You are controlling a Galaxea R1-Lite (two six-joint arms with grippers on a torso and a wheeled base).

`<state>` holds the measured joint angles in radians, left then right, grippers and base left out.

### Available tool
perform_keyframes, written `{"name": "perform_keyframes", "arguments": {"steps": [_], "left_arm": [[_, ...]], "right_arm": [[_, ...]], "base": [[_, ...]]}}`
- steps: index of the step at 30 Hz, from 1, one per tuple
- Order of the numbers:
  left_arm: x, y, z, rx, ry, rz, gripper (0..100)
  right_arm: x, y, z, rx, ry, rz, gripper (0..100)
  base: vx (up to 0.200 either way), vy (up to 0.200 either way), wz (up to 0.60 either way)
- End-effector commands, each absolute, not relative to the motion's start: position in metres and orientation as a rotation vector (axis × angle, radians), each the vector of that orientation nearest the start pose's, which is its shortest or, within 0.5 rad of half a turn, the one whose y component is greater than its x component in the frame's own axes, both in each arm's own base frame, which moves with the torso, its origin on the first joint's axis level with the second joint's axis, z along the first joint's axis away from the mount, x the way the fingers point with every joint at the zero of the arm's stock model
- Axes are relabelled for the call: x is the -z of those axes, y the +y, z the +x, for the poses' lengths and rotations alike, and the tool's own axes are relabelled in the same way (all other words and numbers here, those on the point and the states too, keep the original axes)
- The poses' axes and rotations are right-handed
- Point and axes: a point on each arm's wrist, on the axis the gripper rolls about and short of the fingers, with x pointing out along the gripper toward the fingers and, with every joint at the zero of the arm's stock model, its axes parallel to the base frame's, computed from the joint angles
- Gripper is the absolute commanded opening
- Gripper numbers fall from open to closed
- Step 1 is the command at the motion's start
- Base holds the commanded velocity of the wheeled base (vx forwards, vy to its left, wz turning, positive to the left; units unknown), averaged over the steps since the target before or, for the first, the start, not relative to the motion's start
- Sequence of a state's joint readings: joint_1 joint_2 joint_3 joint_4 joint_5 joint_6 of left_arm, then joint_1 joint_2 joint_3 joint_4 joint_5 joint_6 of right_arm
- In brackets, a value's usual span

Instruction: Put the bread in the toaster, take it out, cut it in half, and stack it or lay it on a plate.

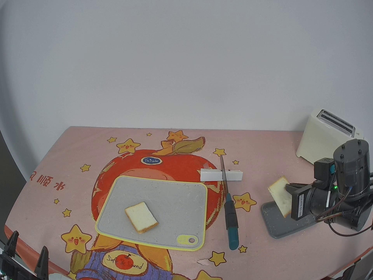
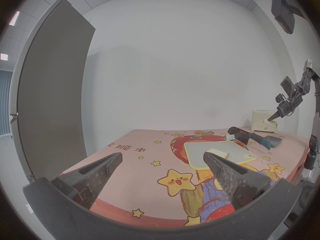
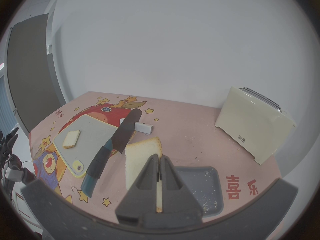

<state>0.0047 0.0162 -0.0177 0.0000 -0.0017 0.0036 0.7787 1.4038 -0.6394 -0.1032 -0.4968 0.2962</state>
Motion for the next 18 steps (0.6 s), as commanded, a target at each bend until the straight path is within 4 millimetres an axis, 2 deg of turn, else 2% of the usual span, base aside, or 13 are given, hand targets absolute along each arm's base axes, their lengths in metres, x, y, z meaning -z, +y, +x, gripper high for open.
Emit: {"name": "perform_keyframes", "arguments": {"steps": [1, 10, 16, 18], "left_arm": [[-0.0755, -0.0001, -0.0228, -0.003, 0.0, 0.002, 100], [-0.0755, -0.0001, -0.0228, -0.005, 0.0, 0.005, 100], [-0.0755, -0.0001, -0.0228, -0.003, 0.0, 0.002, 100], [-0.0755, -0.0002, -0.0228, -0.005, 0.0, 0.002, 100]], "right_arm": [[-0.1671, 0.1381, 0.1551, -0.188, 0.568, -0.112, 0], [-0.167, 0.137, 0.1576, -0.175, 0.571, -0.112, 0], [-0.1679, 0.1373, 0.1581, -0.173, 0.564, -0.106, 0], [-0.1672, 0.1377, 0.1585, -0.171, 0.564, -0.108, 0]], "base": [[-0.2, 0.0, 0.0], [0.0, 0.0, 0.0], [0.0, -0.2, 0.0], [0.0, 0.0, 0.0]]}}
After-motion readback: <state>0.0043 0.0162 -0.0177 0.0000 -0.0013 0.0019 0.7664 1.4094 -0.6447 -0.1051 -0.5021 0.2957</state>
